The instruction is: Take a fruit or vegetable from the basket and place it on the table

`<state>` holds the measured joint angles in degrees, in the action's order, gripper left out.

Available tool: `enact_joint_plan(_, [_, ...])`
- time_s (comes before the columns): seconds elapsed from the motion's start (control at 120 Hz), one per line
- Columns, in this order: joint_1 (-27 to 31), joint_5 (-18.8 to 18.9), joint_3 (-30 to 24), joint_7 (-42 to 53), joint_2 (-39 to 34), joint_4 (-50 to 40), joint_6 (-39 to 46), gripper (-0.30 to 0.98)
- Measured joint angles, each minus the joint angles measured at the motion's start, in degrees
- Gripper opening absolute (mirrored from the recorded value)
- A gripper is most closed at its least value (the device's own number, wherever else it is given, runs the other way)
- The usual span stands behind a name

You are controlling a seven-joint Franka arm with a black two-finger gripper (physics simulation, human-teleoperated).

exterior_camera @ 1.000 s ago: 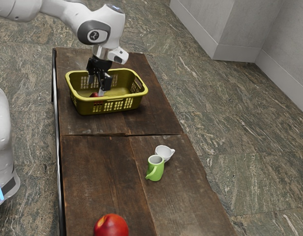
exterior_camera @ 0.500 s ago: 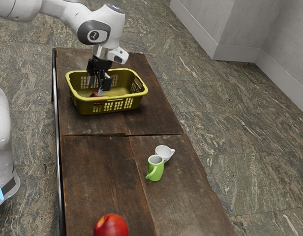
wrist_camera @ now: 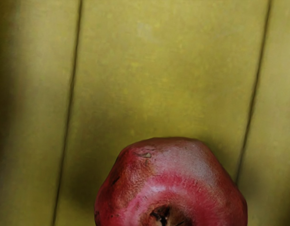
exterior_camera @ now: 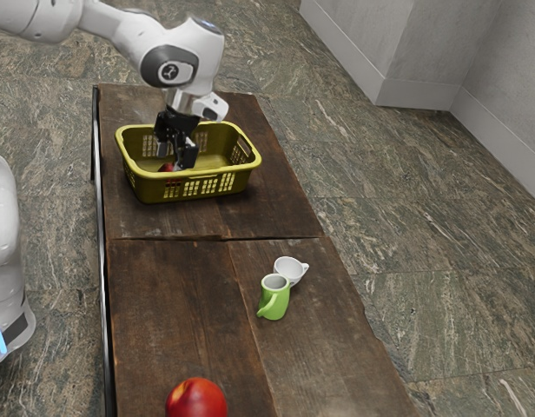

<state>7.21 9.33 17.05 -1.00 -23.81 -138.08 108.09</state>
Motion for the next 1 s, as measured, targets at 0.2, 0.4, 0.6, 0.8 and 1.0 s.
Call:
enact_joint_plan(0.2, [0.0, -0.34, -0.02, -0.02, 1.98, -0.18, 1.24, 0.54])
enact_joint_plan(0.4, [-0.06, -1.19, -0.11, 0.0, 4.93, -0.36, 3.05, 0.54])
enact_joint_plan(0.6, [-0.64, -1.9, -0.22, 0.16, 6.12, -0.37, 4.51, 0.54])
enact_joint_plan(0.8, [-0.86, -2.38, -0.19, 0.46, 6.17, -0.38, 5.15, 0.43])
enact_joint_plan(1.0, [-0.85, -2.27, -0.19, 0.41, 6.58, -0.36, 5.46, 0.34])
